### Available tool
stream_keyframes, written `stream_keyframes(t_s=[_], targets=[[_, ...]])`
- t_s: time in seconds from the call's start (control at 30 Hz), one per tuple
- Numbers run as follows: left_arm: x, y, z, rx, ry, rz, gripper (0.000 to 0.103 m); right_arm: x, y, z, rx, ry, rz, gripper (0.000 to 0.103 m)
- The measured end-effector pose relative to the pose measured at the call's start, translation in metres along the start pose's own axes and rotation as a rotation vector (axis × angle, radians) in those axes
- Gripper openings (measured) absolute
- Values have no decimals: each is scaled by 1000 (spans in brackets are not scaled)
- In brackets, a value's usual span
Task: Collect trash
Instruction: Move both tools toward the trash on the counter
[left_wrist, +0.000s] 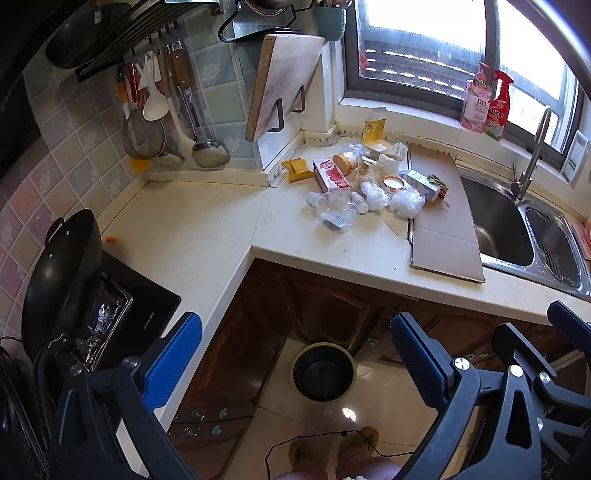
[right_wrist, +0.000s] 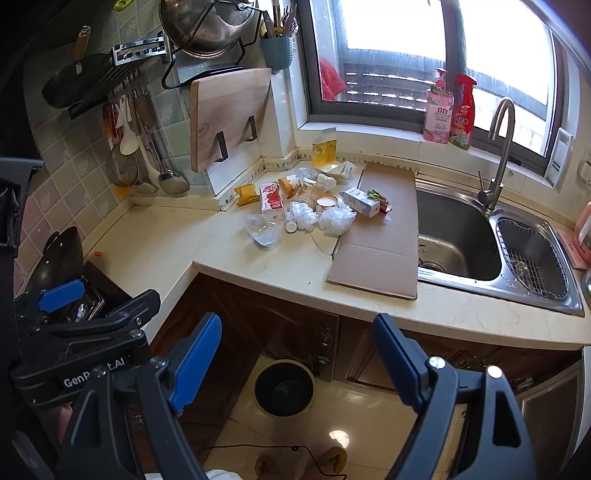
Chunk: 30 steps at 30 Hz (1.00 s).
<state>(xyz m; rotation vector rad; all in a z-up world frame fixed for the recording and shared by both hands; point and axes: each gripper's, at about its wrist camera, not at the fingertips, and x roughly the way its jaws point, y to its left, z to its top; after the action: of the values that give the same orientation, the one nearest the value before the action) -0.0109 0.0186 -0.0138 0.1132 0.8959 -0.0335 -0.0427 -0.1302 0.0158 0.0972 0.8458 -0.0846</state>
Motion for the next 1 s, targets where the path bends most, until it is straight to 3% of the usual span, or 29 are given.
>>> stream_keyframes(t_s=[0.4,1.0], targets=[[-4,11,-11,3,5,6,101,-1,13,-9,11,11,17,85],[1,44,5,27,35,6,101,3,44,-9,22,26,19,82]])
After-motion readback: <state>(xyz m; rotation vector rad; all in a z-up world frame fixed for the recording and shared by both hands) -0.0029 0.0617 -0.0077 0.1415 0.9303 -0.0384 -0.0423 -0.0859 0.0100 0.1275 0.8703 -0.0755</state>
